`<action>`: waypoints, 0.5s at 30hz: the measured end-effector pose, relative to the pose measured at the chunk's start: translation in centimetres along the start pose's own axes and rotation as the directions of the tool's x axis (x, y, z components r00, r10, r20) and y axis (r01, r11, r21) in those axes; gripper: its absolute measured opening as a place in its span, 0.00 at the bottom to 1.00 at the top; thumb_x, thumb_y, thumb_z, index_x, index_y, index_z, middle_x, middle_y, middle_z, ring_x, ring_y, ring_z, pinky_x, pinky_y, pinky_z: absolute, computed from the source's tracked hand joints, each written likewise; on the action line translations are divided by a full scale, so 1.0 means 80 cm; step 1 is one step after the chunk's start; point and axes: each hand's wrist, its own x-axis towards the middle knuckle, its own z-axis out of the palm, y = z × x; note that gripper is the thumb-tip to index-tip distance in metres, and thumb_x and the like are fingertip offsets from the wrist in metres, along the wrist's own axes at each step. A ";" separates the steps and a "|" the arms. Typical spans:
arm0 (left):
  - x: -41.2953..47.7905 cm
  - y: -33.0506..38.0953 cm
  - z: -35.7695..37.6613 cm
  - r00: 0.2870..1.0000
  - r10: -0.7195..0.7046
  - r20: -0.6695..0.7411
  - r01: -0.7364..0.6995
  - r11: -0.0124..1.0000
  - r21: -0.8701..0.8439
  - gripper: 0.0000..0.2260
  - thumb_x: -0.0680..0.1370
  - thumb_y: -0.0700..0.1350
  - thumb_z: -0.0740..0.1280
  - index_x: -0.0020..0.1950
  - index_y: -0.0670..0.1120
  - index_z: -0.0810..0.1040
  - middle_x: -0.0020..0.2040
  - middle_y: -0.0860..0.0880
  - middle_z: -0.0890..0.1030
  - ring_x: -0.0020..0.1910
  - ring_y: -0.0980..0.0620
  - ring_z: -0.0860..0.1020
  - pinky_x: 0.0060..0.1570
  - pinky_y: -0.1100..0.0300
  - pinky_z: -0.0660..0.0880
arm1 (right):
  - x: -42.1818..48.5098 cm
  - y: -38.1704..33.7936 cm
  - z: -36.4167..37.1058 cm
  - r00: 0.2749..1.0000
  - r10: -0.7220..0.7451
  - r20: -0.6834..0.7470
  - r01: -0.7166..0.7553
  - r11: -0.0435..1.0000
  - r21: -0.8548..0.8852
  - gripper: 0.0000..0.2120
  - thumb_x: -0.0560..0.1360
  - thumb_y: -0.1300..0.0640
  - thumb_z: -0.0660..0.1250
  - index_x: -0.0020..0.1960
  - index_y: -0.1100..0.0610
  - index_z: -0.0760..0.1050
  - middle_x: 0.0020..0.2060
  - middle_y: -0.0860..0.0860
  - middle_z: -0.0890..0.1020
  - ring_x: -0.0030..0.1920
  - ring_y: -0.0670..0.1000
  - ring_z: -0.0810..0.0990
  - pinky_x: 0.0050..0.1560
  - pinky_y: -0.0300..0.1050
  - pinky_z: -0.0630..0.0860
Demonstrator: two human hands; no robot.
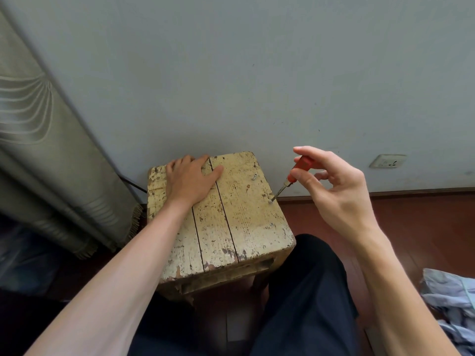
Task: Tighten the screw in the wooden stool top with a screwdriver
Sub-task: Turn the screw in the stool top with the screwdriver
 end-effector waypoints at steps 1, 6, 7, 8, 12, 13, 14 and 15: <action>0.000 0.000 0.000 1.000 0.002 -0.002 -0.002 1.000 0.005 0.34 0.77 0.75 0.52 0.75 0.58 0.71 0.69 0.47 0.76 0.70 0.45 0.70 0.71 0.46 0.59 | -0.001 -0.001 -0.004 0.999 0.009 0.046 -0.010 1.000 0.024 0.18 0.82 0.60 0.74 0.70 0.47 0.82 0.53 0.46 0.88 0.60 0.49 0.87 0.57 0.36 0.78; 0.000 0.000 -0.001 1.000 0.000 0.007 0.000 1.000 0.008 0.34 0.77 0.75 0.51 0.76 0.58 0.71 0.70 0.47 0.75 0.71 0.45 0.69 0.72 0.47 0.58 | -0.002 -0.005 -0.014 0.987 0.037 0.155 -0.060 0.987 0.147 0.20 0.84 0.65 0.71 0.69 0.45 0.83 0.55 0.49 0.87 0.58 0.55 0.88 0.65 0.49 0.82; -0.001 0.001 -0.001 1.000 0.001 0.009 -0.001 1.000 0.007 0.34 0.77 0.75 0.51 0.76 0.58 0.71 0.70 0.47 0.75 0.71 0.45 0.69 0.72 0.47 0.58 | -0.002 -0.006 -0.014 0.988 0.029 0.149 -0.052 0.987 0.155 0.20 0.83 0.65 0.71 0.68 0.45 0.83 0.55 0.50 0.88 0.58 0.55 0.89 0.65 0.50 0.83; -0.001 0.001 -0.001 1.000 0.003 0.008 -0.003 1.000 0.006 0.34 0.77 0.75 0.51 0.76 0.58 0.71 0.70 0.47 0.75 0.71 0.45 0.69 0.72 0.47 0.58 | -0.002 -0.007 -0.013 0.990 0.022 0.138 -0.044 0.986 0.163 0.20 0.83 0.65 0.72 0.68 0.44 0.83 0.55 0.50 0.88 0.57 0.55 0.89 0.64 0.50 0.83; -0.002 0.001 -0.002 1.000 0.004 0.007 -0.004 1.000 0.003 0.33 0.77 0.74 0.52 0.75 0.58 0.71 0.70 0.46 0.75 0.71 0.45 0.69 0.72 0.46 0.58 | 0.000 -0.004 -0.008 0.996 0.014 0.088 -0.029 0.985 0.169 0.21 0.81 0.64 0.75 0.67 0.43 0.84 0.53 0.49 0.88 0.55 0.55 0.90 0.63 0.53 0.84; -0.003 0.002 -0.003 1.000 0.004 0.009 -0.004 1.000 0.003 0.33 0.77 0.74 0.52 0.76 0.58 0.71 0.70 0.46 0.75 0.71 0.45 0.69 0.72 0.47 0.58 | 0.001 -0.002 -0.006 0.997 0.012 0.072 -0.023 0.988 0.151 0.20 0.80 0.63 0.76 0.66 0.43 0.84 0.52 0.48 0.88 0.54 0.54 0.90 0.63 0.53 0.84; -0.003 0.002 -0.003 1.000 0.004 0.008 -0.004 1.000 0.004 0.33 0.77 0.74 0.52 0.76 0.58 0.71 0.70 0.46 0.75 0.71 0.45 0.69 0.72 0.47 0.58 | 0.001 -0.001 -0.005 0.999 0.011 0.050 -0.017 0.992 0.126 0.19 0.80 0.62 0.77 0.66 0.43 0.84 0.51 0.47 0.88 0.54 0.53 0.90 0.62 0.53 0.84; -0.003 0.002 -0.003 1.000 0.005 0.008 -0.005 1.000 0.004 0.33 0.78 0.74 0.52 0.76 0.58 0.71 0.70 0.46 0.75 0.71 0.45 0.69 0.72 0.47 0.58 | 0.001 -0.001 -0.003 1.000 0.009 0.025 -0.011 0.995 0.098 0.19 0.79 0.60 0.78 0.65 0.43 0.84 0.50 0.46 0.88 0.54 0.52 0.89 0.60 0.51 0.84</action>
